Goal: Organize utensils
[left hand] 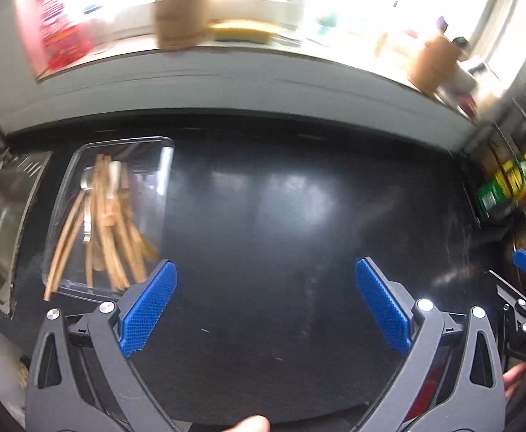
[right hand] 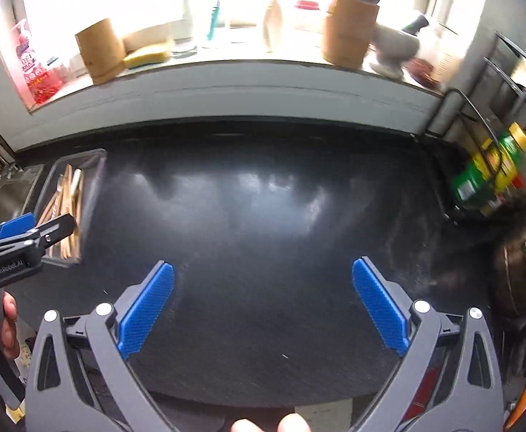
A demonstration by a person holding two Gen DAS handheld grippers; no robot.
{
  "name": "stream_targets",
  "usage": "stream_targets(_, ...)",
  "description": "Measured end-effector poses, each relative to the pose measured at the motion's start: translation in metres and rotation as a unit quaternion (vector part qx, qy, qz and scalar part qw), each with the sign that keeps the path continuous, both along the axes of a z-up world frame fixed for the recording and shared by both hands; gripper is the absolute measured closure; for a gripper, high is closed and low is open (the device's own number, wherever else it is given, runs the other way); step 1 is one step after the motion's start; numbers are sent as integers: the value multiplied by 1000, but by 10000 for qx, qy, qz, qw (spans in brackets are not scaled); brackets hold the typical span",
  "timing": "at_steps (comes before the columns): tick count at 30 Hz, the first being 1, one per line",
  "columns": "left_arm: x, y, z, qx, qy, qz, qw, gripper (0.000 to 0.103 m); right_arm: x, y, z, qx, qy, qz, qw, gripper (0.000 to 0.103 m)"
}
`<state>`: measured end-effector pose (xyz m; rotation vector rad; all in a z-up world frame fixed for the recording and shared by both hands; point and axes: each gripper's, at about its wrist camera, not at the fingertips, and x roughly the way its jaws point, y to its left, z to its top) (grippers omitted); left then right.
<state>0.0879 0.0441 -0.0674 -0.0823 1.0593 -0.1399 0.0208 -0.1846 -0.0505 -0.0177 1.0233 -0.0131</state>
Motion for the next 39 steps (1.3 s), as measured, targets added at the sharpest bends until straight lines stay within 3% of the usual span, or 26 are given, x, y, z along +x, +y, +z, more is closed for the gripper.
stream_targets(10,-20,-48,7,221,-84,-137,9996,6,-13,-28,-8,204,105,-54,9997,7)
stream_targets(39,-37,-20,10,348,-66,45,9994,6,-15,-2,-9,377,183,103,9991,7)
